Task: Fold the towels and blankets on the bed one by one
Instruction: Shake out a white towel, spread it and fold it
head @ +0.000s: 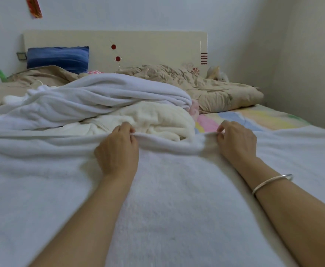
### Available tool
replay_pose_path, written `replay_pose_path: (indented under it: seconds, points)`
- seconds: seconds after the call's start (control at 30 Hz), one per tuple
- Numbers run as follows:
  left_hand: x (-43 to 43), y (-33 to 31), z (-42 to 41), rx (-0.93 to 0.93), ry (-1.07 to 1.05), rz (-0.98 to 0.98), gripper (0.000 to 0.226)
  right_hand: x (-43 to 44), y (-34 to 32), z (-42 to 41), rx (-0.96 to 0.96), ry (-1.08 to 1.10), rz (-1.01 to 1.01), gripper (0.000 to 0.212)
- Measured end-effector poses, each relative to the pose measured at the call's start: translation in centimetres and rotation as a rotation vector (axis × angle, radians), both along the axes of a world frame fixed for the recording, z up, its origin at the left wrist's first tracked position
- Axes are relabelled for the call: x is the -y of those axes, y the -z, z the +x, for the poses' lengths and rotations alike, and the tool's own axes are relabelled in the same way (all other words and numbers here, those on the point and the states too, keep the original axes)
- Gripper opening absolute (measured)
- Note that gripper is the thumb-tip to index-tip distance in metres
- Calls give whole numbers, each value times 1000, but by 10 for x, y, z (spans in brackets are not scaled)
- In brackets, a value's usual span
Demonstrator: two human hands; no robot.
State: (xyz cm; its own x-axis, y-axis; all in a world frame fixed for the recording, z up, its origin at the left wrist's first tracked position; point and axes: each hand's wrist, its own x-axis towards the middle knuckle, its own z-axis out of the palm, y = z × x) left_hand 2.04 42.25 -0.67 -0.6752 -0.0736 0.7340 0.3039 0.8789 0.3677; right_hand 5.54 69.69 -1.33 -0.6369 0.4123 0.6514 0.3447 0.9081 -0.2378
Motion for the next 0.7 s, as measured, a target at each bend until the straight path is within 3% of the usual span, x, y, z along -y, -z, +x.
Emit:
replay_pose_path:
  seconds: [0.17, 0.23, 0.3, 0.37, 0.43, 0.7]
  points:
    - [-2, -1, 1, -168, 49, 157, 11, 2, -8, 6, -341, 37, -203, 14]
    - [-3, 0, -1, -194, 90, 165, 14, 0, -8, 5, -382, 50, -244, 16]
    - [-3, 6, -7, -56, 130, 76, 31, -3, -3, 0, -254, 4, -286, 27]
    - [-2, 13, -12, 239, 141, -133, 58, -4, 9, -8, 101, -86, -329, 47]
    - [-1, 20, -16, 434, 105, -317, 67, -4, 18, -14, 431, -108, -289, 62]
    - [-3, 29, -20, 503, 69, -407, 68, -3, 23, -19, 587, -101, -251, 71]
